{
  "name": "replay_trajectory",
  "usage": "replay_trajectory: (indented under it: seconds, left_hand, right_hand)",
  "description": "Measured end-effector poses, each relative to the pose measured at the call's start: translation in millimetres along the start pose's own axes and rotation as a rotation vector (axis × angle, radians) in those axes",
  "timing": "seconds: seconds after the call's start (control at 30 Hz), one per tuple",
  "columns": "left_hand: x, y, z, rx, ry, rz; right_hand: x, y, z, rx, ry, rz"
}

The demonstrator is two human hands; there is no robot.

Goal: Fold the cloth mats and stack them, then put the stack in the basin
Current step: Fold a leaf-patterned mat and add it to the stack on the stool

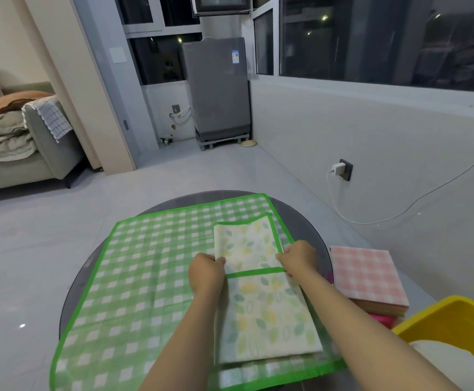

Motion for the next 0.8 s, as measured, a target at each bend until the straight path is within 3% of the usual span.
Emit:
replay_trajectory:
  seconds: [0.23, 0.37, 0.53, 0.7, 0.8]
  left_hand:
    - [-7, 6, -15, -0.111, 0.101, -0.532]
    - [-16, 5, -23, -0.072, 0.176, -0.623]
    - [-20, 9, -29, -0.149, 0.297, -0.84]
    - [-25, 13, -31, -0.101, 0.341, -0.791]
    - [-31, 14, -35, 0.004, 0.323, -0.661]
  right_hand:
    - [-3, -12, -2, 0.055, 0.078, 0.5]
    - [-5, -15, -4, 0.026, 0.184, 0.627]
    - [-7, -19, -6, 0.045, 0.294, 0.776]
    - [-11, -20, -11, 0.022, 0.349, 0.874]
    - [-13, -23, -13, 0.004, 0.33, 0.743]
Point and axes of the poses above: each hand's wrist, its own z-axis towards the middle knuckle, its own x-axis out of the palm, y = z × x, the point moved 6 cm from there along z, towards the middle knuckle
